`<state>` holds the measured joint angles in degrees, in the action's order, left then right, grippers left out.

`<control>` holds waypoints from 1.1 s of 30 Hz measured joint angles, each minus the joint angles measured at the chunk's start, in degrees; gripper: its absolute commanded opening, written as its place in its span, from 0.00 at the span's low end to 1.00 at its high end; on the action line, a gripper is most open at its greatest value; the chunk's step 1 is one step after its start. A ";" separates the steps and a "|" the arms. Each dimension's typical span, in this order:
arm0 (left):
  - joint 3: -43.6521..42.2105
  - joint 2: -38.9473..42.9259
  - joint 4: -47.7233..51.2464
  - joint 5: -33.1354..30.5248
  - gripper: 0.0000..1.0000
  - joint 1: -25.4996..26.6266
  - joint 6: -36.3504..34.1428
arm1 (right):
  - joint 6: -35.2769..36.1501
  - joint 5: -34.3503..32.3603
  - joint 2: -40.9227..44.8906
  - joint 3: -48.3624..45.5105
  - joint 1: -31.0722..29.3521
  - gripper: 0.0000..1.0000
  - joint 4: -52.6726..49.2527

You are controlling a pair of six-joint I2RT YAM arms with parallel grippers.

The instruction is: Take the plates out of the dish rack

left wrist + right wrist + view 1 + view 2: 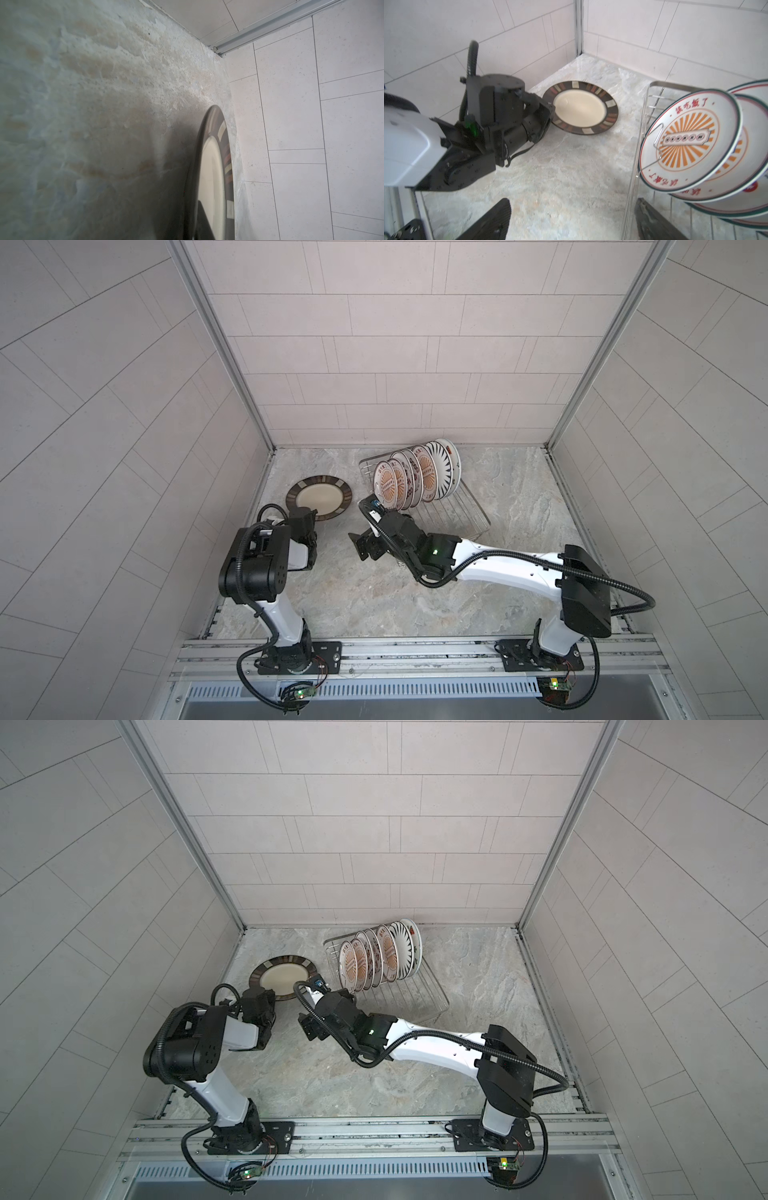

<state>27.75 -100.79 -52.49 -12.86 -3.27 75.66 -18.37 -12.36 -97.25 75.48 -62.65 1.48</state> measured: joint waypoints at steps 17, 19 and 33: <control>3.17 -4.55 2.73 1.03 0.32 -0.26 -0.63 | 3.28 -6.12 -8.28 5.25 1.38 0.93 -3.23; 3.30 -4.76 2.56 1.16 0.34 -0.26 -0.61 | 3.28 -6.21 -8.26 4.94 1.60 0.93 -3.02; 3.98 -4.92 -1.66 2.84 0.93 -1.42 -0.52 | 2.69 -6.67 -6.23 1.79 2.56 0.92 -2.95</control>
<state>31.73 -105.71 -54.15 -10.02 -4.69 75.13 -15.68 -19.03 -103.48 77.28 -60.10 -1.48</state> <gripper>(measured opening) 0.767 0.925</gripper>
